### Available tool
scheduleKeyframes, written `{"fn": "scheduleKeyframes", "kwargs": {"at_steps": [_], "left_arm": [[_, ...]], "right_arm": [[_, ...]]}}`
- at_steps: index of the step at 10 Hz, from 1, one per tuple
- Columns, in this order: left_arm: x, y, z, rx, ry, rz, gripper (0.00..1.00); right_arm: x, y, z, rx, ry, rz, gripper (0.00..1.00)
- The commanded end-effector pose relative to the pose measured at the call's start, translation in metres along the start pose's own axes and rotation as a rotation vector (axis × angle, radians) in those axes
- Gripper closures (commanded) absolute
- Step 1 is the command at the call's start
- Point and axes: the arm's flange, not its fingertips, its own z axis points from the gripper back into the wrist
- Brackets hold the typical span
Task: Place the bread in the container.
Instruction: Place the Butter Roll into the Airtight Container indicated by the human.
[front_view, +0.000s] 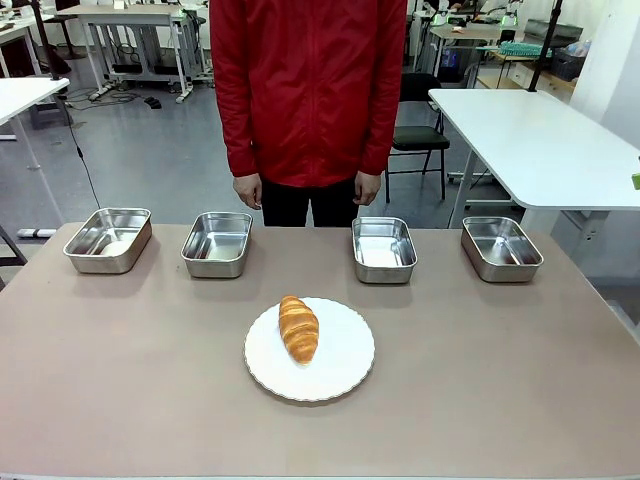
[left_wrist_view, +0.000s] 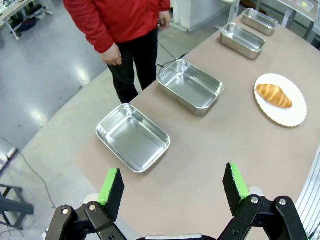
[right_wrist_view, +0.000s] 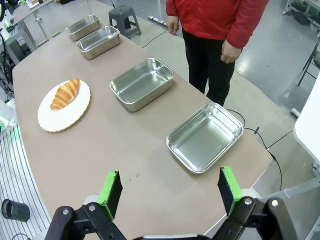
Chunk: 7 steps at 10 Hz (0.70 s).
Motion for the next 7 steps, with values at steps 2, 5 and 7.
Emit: {"fn": "scheduleKeyframes", "kwargs": {"at_steps": [2, 5, 7], "left_arm": [[-0.0007, 0.0000, 0.0014, 0.001, -0.004, 0.001, 0.00], [-0.0007, 0.0000, 0.0014, 0.001, -0.004, 0.001, 0.00], [-0.0007, 0.0000, 0.0014, 0.001, -0.004, 0.001, 0.00]], "right_arm": [[-0.0004, 0.0002, -0.0014, 0.001, -0.015, 0.004, 0.00], [-0.0004, 0.0002, -0.0014, 0.001, -0.015, 0.004, 0.00], [-0.0004, 0.0002, -0.0014, 0.001, -0.015, 0.004, 0.00]]}}
